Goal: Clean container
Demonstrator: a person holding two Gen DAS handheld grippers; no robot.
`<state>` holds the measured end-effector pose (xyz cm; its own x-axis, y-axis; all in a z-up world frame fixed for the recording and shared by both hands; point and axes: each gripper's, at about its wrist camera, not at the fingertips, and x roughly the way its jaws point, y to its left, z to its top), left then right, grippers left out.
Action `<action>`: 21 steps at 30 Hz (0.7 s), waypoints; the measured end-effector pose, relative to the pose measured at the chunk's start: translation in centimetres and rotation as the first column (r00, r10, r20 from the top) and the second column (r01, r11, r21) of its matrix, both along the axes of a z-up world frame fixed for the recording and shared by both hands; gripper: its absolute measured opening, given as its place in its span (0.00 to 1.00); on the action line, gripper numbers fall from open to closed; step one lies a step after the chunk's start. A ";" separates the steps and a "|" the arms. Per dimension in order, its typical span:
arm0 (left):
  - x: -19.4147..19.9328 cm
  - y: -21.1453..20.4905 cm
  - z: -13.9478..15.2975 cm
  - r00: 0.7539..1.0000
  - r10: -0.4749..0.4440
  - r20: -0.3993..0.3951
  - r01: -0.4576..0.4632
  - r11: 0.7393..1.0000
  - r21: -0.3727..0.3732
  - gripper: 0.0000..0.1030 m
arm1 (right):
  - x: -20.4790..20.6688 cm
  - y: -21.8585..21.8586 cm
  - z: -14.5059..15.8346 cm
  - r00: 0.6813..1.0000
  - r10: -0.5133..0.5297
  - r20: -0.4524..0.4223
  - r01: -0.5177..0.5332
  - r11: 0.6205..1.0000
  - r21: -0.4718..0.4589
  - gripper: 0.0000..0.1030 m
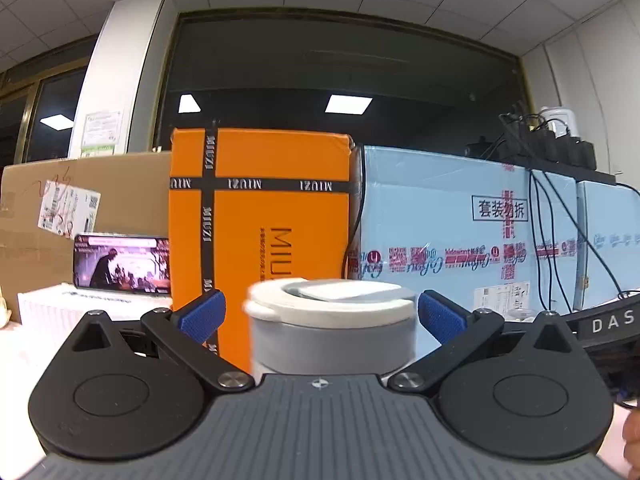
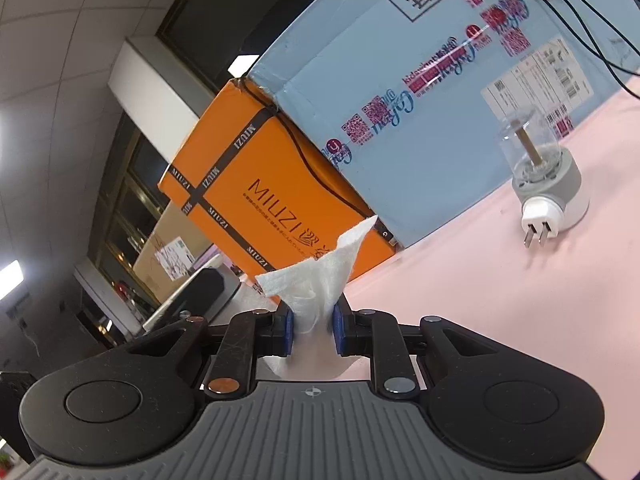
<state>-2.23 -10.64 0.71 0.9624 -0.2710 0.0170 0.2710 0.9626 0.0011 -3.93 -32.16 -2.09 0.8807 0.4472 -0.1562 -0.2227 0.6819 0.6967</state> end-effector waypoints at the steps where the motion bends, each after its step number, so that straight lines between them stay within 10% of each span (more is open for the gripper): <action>1: 0.2 -0.2 -0.1 1.000 -0.003 -0.016 0.003 1.000 0.002 1.00 | 0.0 -0.1 -0.2 1.000 0.001 -0.007 -0.001 1.000 0.024 0.17; 6: 1.6 -0.2 -0.5 0.996 -0.045 -0.078 0.046 0.999 0.014 0.77 | 0.4 -1.2 -1.6 0.998 0.001 -0.070 0.009 0.989 0.145 0.17; 11: 2.1 1.9 -0.4 0.979 -0.173 -0.107 0.175 0.985 0.007 0.77 | 0.3 -1.2 -1.7 0.997 0.007 -0.072 0.003 0.989 0.148 0.17; 21: 3.8 3.2 0.7 0.870 -0.469 -0.152 0.488 0.862 0.133 0.77 | 0.6 -1.0 -2.0 0.997 0.015 -0.072 -0.004 0.988 0.157 0.17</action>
